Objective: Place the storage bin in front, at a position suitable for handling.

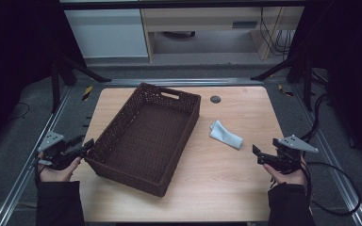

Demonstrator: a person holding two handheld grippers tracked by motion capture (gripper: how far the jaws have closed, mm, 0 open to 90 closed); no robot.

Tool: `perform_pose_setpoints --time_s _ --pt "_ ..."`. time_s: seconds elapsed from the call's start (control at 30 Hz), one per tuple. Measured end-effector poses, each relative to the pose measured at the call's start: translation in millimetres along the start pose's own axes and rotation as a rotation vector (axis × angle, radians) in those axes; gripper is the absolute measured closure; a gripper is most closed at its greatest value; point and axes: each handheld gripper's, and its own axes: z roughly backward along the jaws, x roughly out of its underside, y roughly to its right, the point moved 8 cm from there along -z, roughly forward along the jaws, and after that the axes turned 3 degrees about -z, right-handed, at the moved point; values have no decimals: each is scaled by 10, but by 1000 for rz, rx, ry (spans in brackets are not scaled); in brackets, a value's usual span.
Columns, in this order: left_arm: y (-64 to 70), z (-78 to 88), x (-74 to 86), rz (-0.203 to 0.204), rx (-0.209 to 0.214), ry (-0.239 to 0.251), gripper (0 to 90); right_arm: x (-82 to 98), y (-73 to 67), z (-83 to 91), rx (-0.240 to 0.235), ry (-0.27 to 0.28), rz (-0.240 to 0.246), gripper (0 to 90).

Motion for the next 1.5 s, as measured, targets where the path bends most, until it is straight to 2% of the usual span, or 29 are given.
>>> perform_pose_setpoints --time_s 0.17,0.33,0.4,0.47,0.77,0.97,1.17,1.27,1.33,1.5 --pt "8 7 -4 3 5 2 438 -28 -93 -23 -20 9 25 194" --pt "17 14 -29 -6 4 1 454 -64 -228 -100 -41 4 72 226" --pt "24 13 -35 -8 5 1 454 -68 -247 -114 -49 6 69 231" --pt "28 7 -28 -11 5 -2 454 -73 -304 -201 -65 -9 82 232" --pt "8 22 -42 -7 2 1 454 -104 -371 -432 -67 -53 97 239" --pt "16 -1 -23 -9 5 -9 458 -108 -359 -713 -43 -90 124 277" --pt "12 -9 -18 -10 8 -11 461 -110 -392 -997 -58 -113 157 356" --pt "12 -7 -19 -11 8 -12 462 -42 -405 -1168 -69 -142 176 386" --pt "11 -6 -19 -14 8 -13 464 57 -394 -1303 -78 -176 167 417" --pt "-4 -17 -9 -23 2 -21 467 161 -385 -1392 -76 -216 177 491"
